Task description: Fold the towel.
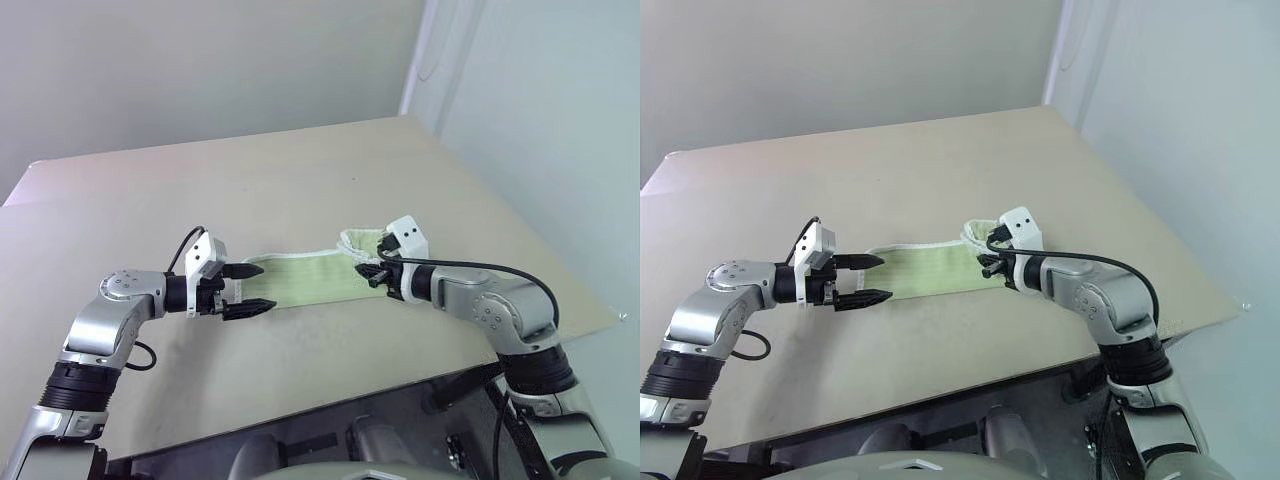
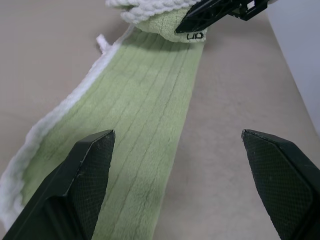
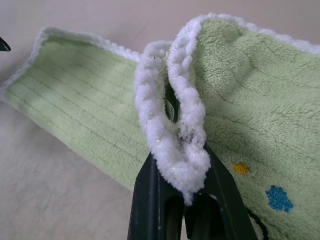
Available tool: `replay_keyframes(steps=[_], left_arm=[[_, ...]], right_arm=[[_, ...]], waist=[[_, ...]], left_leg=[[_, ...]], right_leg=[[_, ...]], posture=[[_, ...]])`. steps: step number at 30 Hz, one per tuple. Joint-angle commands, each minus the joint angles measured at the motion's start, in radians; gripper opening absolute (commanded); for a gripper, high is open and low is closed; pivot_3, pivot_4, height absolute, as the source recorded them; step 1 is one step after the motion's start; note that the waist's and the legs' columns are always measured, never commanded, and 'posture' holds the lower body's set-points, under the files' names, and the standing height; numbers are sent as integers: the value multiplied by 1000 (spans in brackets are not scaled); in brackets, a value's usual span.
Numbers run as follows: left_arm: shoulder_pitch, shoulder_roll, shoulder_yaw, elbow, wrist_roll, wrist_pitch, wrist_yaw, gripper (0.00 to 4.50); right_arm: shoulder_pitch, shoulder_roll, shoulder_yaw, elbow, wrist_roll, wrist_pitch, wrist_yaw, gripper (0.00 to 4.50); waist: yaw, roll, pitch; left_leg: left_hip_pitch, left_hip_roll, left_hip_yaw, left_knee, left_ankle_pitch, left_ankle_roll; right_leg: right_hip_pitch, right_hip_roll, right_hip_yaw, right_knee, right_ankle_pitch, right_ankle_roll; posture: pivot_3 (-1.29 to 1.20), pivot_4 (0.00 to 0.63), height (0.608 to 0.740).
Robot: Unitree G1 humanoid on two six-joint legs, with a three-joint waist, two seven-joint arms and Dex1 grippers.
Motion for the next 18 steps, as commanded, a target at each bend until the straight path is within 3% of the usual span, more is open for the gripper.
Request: replay_keyframes(steps=[1, 4, 7, 16, 18], left_arm=[[-20, 0, 15, 5, 1, -31, -1, 4280], [-20, -3, 13, 20, 4, -45, -1, 4280], [-16, -8, 11, 28, 6, -57, 1, 4280], [-24, -10, 23, 63, 4, -77, -5, 4280], [-26, -6, 29, 73, 4, -78, -5, 4280]], right_arm=[[-20, 23, 5, 0, -20, -3, 10, 27], [-19, 41, 12, 12, -40, -3, 12, 27], [-21, 60, 4, 17, -40, 4, 19, 652], [-35, 77, -127, -64, 42, -4, 79, 3863], [-46, 85, -197, -78, 86, -35, 101, 3863]], waist=[[-1, 0, 0], [-2, 0, 0], [-3, 0, 0], [-1, 0, 0], [-1, 0, 0]], left_leg=[[0, 0, 0, 0, 0, 0], [1, 0, 0, 0, 0, 0], [1, 0, 0, 0, 0, 0], [0, 0, 0, 0, 0, 0], [0, 0, 0, 0, 0, 0]], right_leg=[[0, 0, 0, 0, 0, 0], [0, 0, 0, 0, 0, 0], [0, 0, 0, 1, 0, 0], [0, 0, 0, 1, 0, 0], [0, 0, 0, 1, 0, 0]], posture=[[0, 0, 740], [0, 0, 740], [0, 0, 740], [0, 0, 740], [0, 0, 740]])
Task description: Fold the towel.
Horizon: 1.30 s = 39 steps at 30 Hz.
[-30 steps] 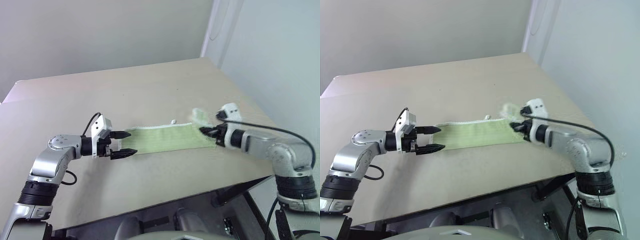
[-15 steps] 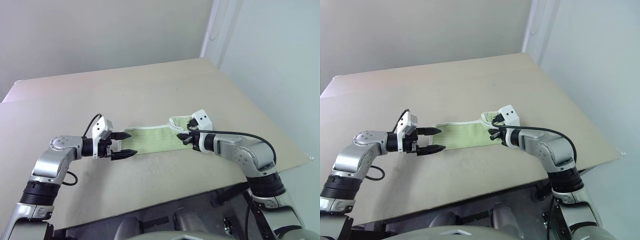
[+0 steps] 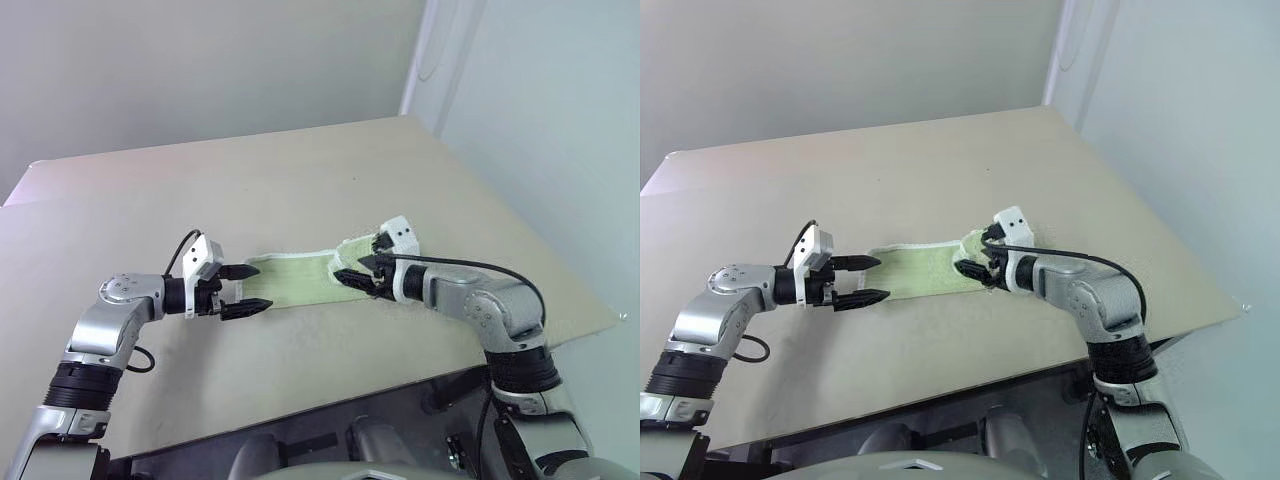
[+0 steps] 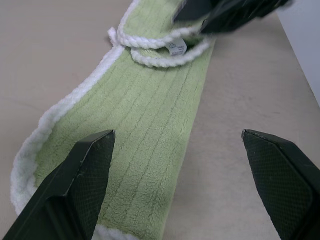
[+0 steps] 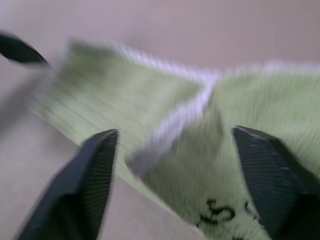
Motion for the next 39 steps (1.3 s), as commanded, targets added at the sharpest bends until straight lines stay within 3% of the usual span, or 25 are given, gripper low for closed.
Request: replay_keyframes(steps=[1, 4, 8, 18, 26, 34, 39], left_arm=[[-26, 8, 31, 7, -6, -18, -1, 4280], [-29, 7, 43, 13, -17, -4, 6, 4280], [-33, 11, 64, -7, -56, 71, 26, 4280], [-62, 60, 153, -57, -185, 439, 138, 4280], [-95, 42, 179, -8, -186, 594, 294, 4280], [-139, 4, 327, 73, -318, 737, 348, 4390], [-184, 28, 307, 195, -289, 847, 403, 4390]], right_arm=[[-47, 15, -133, -59, 87, -65, 43, 3863], [-87, 21, -167, 15, 72, -118, 37, 3863], [-115, 34, -93, 204, -78, -261, 6, 3863], [-24, 69, 244, 392, -440, -559, 18, 3863], [-67, 109, 182, 401, -471, -613, 6, 3863], [-49, 118, 129, 324, -457, -584, 7, 3886], [-29, 107, 109, 264, -438, -532, 13, 3886]], waist=[[0, 0, 0], [-3, 0, 0], [-5, -1, 0], [-7, -1, 0], [-7, -1, -1], [-6, -1, -1], [-8, -1, -1]], left_leg=[[0, 0, 0, 0, 0, 0], [1, 0, 0, 0, 0, 0], [2, 0, 0, 0, 0, 0], [0, 0, 0, -1, 0, 0], [2, 0, -2, 1, 0, 0], [1, 0, -2, 0, 0, 0], [2, 0, -3, 0, 0, 0]], right_leg=[[0, 0, 0, 0, 0, 0], [0, 0, 0, 0, 0, 0], [1, 0, 0, 1, 0, 0], [0, 0, 0, 1, 3, 2], [1, 0, -1, 2, 2, 2], [1, 0, -2, 2, 4, 0], [1, 0, -2, 3, 4, 1]], posture=[[0, 0, 740], [0, 0, 740], [0, 0, 740], [0, 0, 740], [0, 0, 740], [0, 0, 740], [0, 0, 740]])
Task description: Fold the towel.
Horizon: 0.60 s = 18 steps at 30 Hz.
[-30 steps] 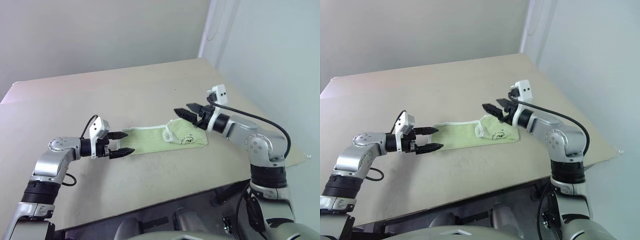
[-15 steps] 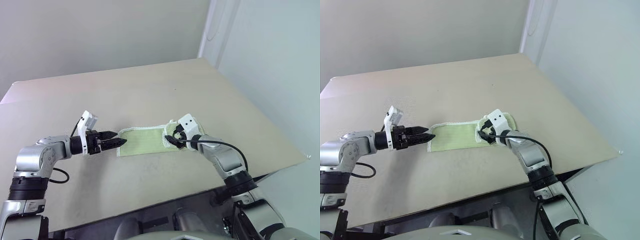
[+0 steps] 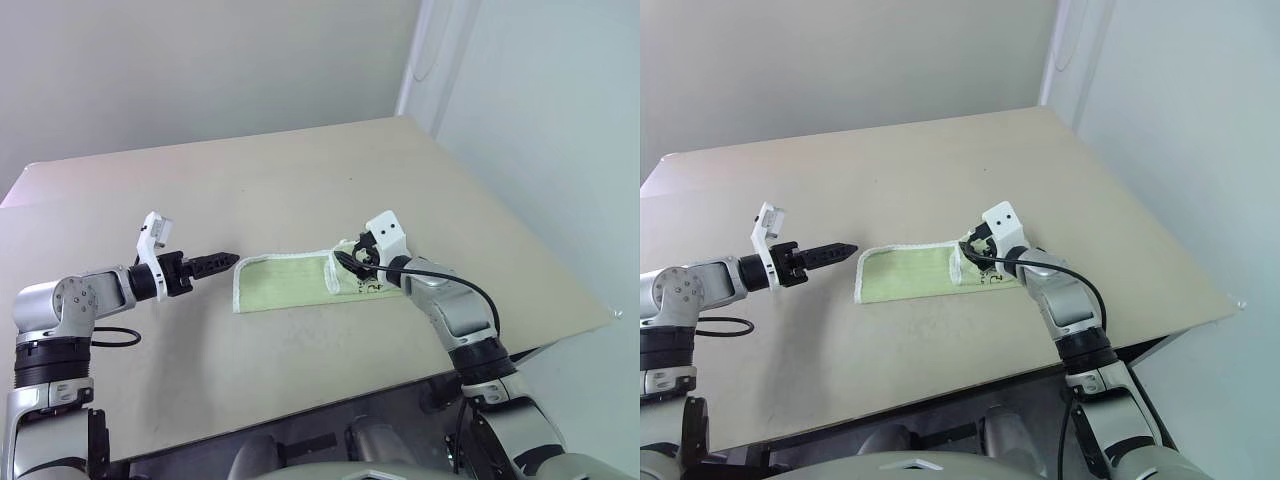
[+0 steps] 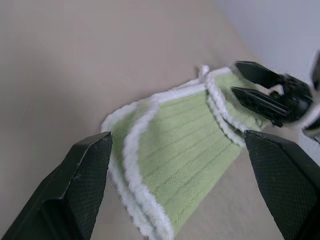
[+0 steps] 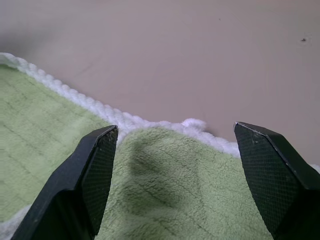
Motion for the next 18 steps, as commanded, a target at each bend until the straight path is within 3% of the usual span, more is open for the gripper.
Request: replay_keyframes(steps=[1, 11, 18], left_arm=[[-46, 26, -6, 70, 12, 74, 26, 4390], [-117, -14, -98, 185, 41, 139, 17, 4390], [-149, -111, -162, 243, 72, 122, -3, 4390]], right_arm=[[-2, -3, -43, -83, 28, 42, 6, 3886], [7, 18, -82, -128, 61, 135, -11, 3886], [30, 20, -91, -153, 52, 163, -32, 3886]], waist=[[0, 0, 0], [4, 0, 0], [18, 2, -2]], left_leg=[[0, 0, 0, 0, 0, 0], [0, -1, -1, 0, 0, 0], [1, -3, -2, 1, 0, 0]], right_leg=[[0, 0, 0, 0, 0, 0], [0, 0, 0, 0, 1, -1], [3, -2, 0, 0, 0, -1]], posture=[[0, 0, 740], [0, 0, 740], [0, 0, 740]])
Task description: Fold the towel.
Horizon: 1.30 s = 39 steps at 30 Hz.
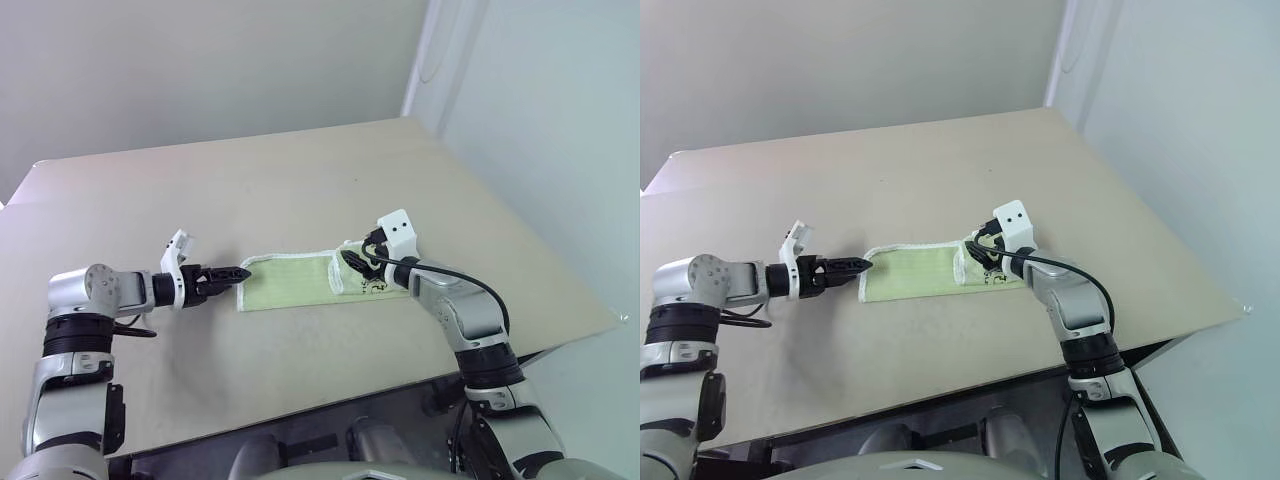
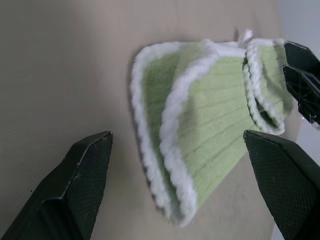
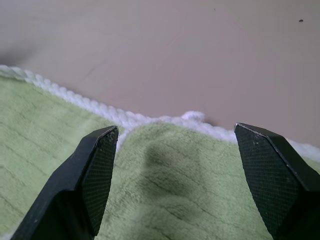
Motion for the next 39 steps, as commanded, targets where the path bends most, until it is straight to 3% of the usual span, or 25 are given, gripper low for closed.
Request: replay_keyframes(steps=[1, 18, 20, 30, 36, 39], left_arm=[[-17, -50, -52, 16, 2, 12, -26, 4390], [-41, -93, -108, 48, 51, -33, -109, 4390], [-45, -94, -102, 60, 53, -38, -111, 3881], [-44, -98, -52, 52, 30, -63, -123, 229], [-30, -45, -38, 28, 32, -48, -119, 71], [-1, 36, -136, -44, 80, -68, -154, 71]], right_arm=[[-3, 1, -20, -57, 8, 8, -11, 3886], [29, -6, -25, -99, 8, 22, -33, 3886], [29, -7, -26, -97, 7, 18, -33, 3892], [25, -6, -18, -80, -2, -4, -35, 3892], [31, -14, -17, -81, -3, -19, -28, 3892], [34, -22, -17, -87, 9, -24, 0, 3892]], waist=[[8, 0, 0], [21, 0, 0], [21, 0, 0], [18, 0, 0], [16, 0, 0], [9, 0, 0]], left_leg=[[0, -1, 0, 0, 0, 0], [0, -4, -2, 2, 0, 0], [0, -4, -2, 2, 0, 0], [-1, -4, -3, 0, 0, 0], [-1, -4, -3, 0, 0, 0], [-1, -3, -3, 0, 0, 0]], right_leg=[[0, 0, 0, 0, 0, 0], [3, -1, 1, -1, -2, 1], [3, -1, 1, -1, -2, 1], [1, -1, 2, -1, -1, 2], [1, -1, 2, -1, -1, 2], [0, -1, 2, -1, -1, 2]], posture=[[0, 0, 740], [0, 0, 740], [0, 0, 740], [0, 0, 740], [0, 0, 740], [0, 0, 740]])
